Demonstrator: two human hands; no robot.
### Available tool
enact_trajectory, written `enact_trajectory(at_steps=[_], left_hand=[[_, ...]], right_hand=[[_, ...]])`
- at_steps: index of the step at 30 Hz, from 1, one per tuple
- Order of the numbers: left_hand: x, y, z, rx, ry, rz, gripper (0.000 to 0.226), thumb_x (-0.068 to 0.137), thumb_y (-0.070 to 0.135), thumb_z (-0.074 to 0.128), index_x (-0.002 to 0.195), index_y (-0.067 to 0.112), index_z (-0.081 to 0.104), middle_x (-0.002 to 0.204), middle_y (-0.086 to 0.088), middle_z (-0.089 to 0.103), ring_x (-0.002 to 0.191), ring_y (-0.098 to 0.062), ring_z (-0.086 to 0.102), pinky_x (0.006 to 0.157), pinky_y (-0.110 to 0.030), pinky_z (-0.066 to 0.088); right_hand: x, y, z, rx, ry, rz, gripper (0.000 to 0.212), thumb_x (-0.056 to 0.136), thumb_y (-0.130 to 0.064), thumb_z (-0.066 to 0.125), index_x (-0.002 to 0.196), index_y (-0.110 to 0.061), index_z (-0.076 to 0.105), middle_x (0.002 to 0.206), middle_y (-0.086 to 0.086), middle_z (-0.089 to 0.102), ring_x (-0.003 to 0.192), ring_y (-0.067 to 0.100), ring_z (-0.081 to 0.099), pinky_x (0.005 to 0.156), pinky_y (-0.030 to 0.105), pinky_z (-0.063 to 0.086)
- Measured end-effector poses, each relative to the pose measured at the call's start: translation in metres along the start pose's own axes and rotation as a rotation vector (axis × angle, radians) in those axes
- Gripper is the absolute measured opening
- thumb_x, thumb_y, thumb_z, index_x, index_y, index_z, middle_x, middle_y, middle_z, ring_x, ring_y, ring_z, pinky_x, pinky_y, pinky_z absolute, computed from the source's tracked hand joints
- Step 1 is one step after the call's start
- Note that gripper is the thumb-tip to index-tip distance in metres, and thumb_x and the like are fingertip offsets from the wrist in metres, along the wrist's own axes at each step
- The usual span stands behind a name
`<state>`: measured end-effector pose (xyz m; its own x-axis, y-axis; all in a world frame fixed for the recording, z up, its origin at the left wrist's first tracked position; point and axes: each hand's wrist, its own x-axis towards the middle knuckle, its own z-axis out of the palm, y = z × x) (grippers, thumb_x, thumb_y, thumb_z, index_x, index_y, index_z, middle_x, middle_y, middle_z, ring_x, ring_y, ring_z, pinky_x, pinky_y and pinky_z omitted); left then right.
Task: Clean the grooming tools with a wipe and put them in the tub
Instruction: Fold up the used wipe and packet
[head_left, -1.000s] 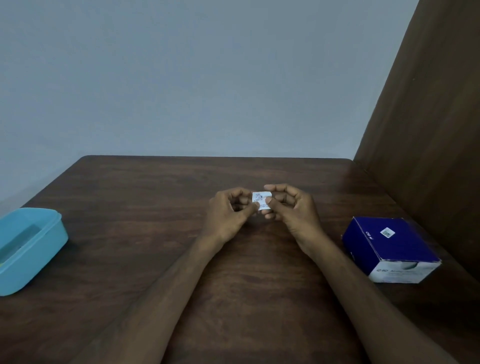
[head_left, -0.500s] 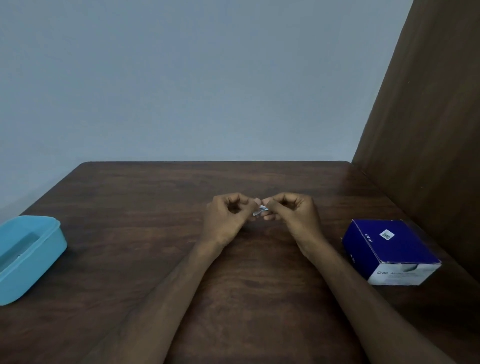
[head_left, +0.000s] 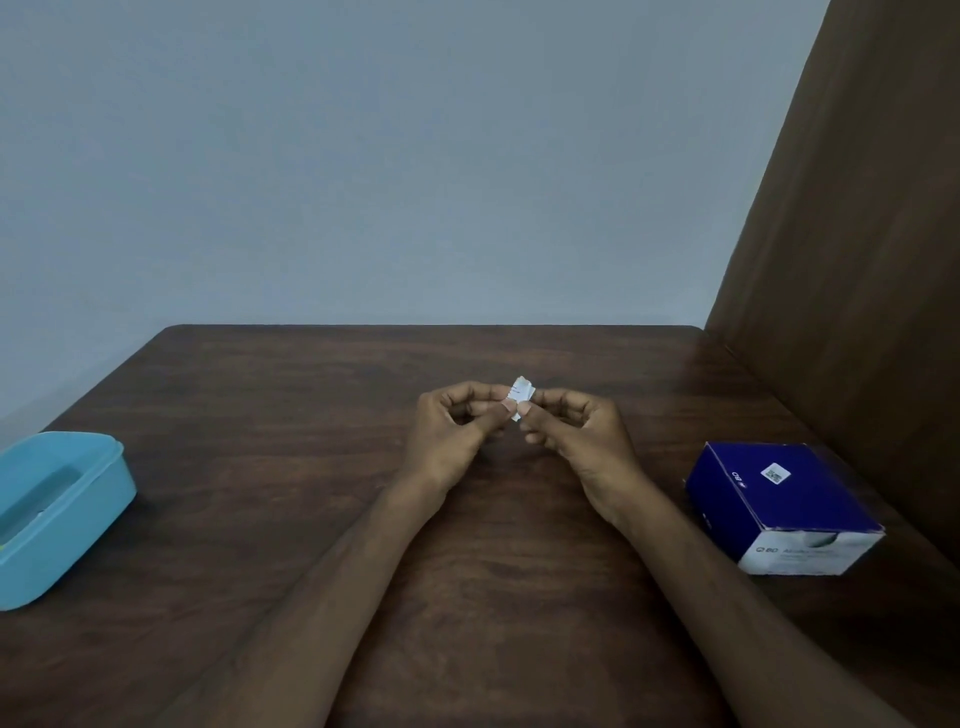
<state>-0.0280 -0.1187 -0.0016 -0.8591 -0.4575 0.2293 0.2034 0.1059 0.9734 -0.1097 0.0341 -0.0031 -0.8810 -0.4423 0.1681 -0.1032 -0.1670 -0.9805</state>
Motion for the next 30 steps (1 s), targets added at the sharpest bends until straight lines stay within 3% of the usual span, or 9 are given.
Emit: enact_trajectory(at_steps=[4, 8, 13, 20, 24, 27, 30], left_hand=[[-0.001, 0.0, 0.002, 0.023, 0.012, 0.001, 0.008, 0.091, 0.016, 0.086, 0.098, 0.012, 0.084, 0.08, -0.009, 0.081, 0.076, -0.013, 0.076, 0.075, -0.027, 0.063], [-0.002, 0.0, 0.003, 0.064, 0.008, 0.02, 0.005, 0.096, 0.017, 0.081, 0.094, 0.014, 0.085, 0.079, -0.004, 0.082, 0.076, -0.014, 0.079, 0.072, -0.029, 0.063], [-0.001, -0.003, 0.002, 0.161, -0.001, 0.045, 0.006, 0.095, 0.027, 0.083, 0.099, 0.023, 0.085, 0.083, 0.002, 0.083, 0.078, -0.02, 0.08, 0.079, -0.041, 0.068], [0.001, -0.005, -0.001, 0.151, -0.044, 0.036, 0.012, 0.098, 0.02, 0.08, 0.107, 0.015, 0.084, 0.085, 0.001, 0.082, 0.062, -0.012, 0.07, 0.066, -0.029, 0.061], [0.002, -0.008, 0.0, 0.151, -0.035, 0.013, 0.011, 0.099, 0.02, 0.078, 0.107, 0.013, 0.083, 0.084, 0.001, 0.081, 0.061, -0.014, 0.068, 0.063, -0.028, 0.059], [0.003, -0.009, 0.001, 0.158, -0.014, 0.024, 0.005, 0.099, 0.017, 0.078, 0.101, 0.015, 0.083, 0.082, 0.002, 0.081, 0.061, -0.012, 0.068, 0.062, -0.031, 0.059], [0.001, -0.006, 0.003, 0.152, -0.005, 0.027, 0.004, 0.099, 0.016, 0.078, 0.098, 0.017, 0.082, 0.08, 0.005, 0.079, 0.058, -0.004, 0.068, 0.057, -0.021, 0.055]], right_hand=[[0.003, 0.005, -0.002, -0.004, 0.005, -0.014, 0.008, 0.09, -0.016, 0.084, 0.095, -0.011, 0.082, 0.088, 0.014, 0.081, 0.077, 0.022, 0.072, 0.078, 0.038, 0.06], [0.004, 0.002, -0.006, -0.046, 0.016, -0.025, 0.009, 0.087, -0.014, 0.087, 0.092, -0.009, 0.082, 0.085, 0.01, 0.08, 0.072, 0.02, 0.071, 0.073, 0.034, 0.06], [0.003, 0.002, -0.01, -0.108, 0.01, -0.044, 0.019, 0.084, -0.015, 0.09, 0.097, -0.005, 0.081, 0.09, 0.011, 0.081, 0.07, 0.016, 0.073, 0.071, 0.028, 0.06], [0.004, 0.004, -0.011, -0.095, -0.028, -0.05, 0.025, 0.08, -0.015, 0.091, 0.101, -0.004, 0.081, 0.091, 0.011, 0.081, 0.071, 0.013, 0.072, 0.07, 0.025, 0.059], [0.003, 0.005, -0.009, -0.107, -0.037, -0.04, 0.02, 0.085, 0.0, 0.085, 0.104, 0.0, 0.079, 0.093, 0.015, 0.081, 0.071, 0.014, 0.072, 0.072, 0.025, 0.06], [0.002, 0.004, -0.007, -0.13, -0.033, -0.031, 0.02, 0.086, -0.003, 0.086, 0.105, -0.002, 0.079, 0.095, 0.016, 0.081, 0.073, 0.016, 0.073, 0.073, 0.027, 0.059], [-0.001, 0.0, -0.004, -0.119, -0.026, -0.035, 0.021, 0.088, -0.013, 0.087, 0.104, -0.004, 0.078, 0.089, 0.012, 0.079, 0.073, 0.019, 0.075, 0.07, 0.03, 0.062]])
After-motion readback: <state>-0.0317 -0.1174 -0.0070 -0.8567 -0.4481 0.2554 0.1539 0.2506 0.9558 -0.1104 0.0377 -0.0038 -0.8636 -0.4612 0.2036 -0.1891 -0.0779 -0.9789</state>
